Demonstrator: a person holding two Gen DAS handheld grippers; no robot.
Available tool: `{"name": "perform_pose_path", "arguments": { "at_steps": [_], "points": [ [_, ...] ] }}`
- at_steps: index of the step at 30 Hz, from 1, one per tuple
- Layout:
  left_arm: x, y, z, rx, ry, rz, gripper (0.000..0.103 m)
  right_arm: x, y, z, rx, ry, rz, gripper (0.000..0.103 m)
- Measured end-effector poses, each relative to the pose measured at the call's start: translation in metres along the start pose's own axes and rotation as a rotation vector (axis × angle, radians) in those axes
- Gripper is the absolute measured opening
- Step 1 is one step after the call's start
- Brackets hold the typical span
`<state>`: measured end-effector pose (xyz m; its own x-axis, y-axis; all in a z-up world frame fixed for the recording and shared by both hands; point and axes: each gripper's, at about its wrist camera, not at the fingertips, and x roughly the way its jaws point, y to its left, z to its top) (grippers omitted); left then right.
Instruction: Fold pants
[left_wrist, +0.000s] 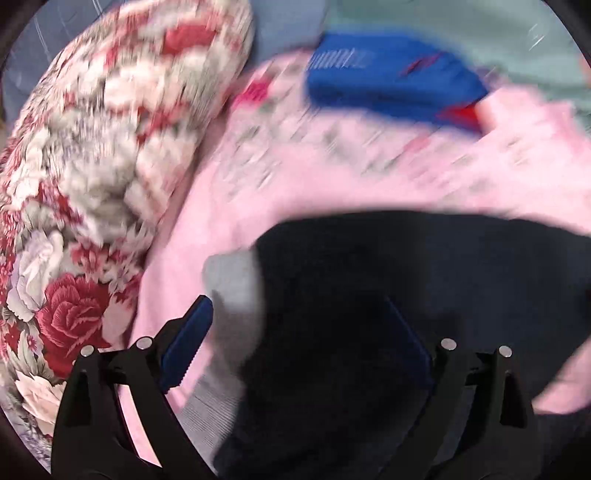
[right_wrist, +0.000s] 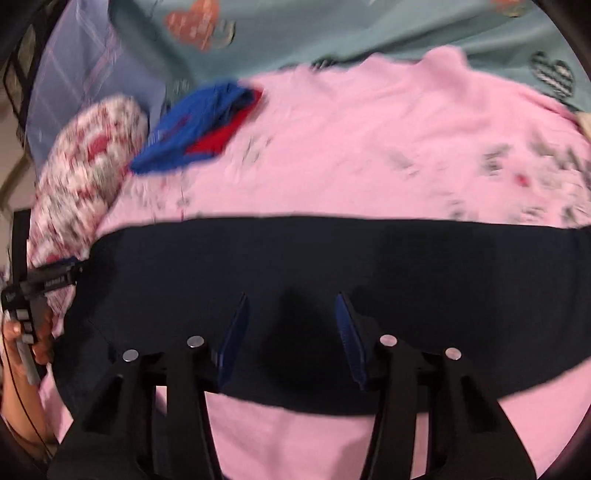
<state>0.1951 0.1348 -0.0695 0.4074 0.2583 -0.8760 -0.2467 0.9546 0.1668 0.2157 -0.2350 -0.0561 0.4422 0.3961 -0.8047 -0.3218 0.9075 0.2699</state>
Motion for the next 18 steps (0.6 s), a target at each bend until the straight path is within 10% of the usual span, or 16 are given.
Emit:
{"name": "perform_pose_path", "arguments": {
  "at_steps": [2,6,9,13,18],
  "points": [
    [0.008,0.016,0.000,-0.059,0.015,-0.070,0.098,0.003,-0.006,0.001,-0.023,-0.019,-0.031,0.052],
    [-0.007,0.033,0.005,-0.069,-0.031,-0.085,0.096,-0.024,-0.071,0.009,0.093,-0.063,-0.413,0.065],
    [-0.022,0.023,0.017,0.013,-0.122,-0.098,0.097,-0.041,-0.082,0.017,0.165,-0.127,-0.226,0.065],
    [-0.005,-0.002,0.033,0.091,-0.074,-0.152,0.097,-0.017,-0.029,0.045,-0.061,-0.117,-0.084,0.077],
    [0.014,-0.016,0.041,0.127,-0.077,-0.157,0.097,0.039,0.028,0.056,-0.299,0.027,-0.060,0.077]
  ]
}}
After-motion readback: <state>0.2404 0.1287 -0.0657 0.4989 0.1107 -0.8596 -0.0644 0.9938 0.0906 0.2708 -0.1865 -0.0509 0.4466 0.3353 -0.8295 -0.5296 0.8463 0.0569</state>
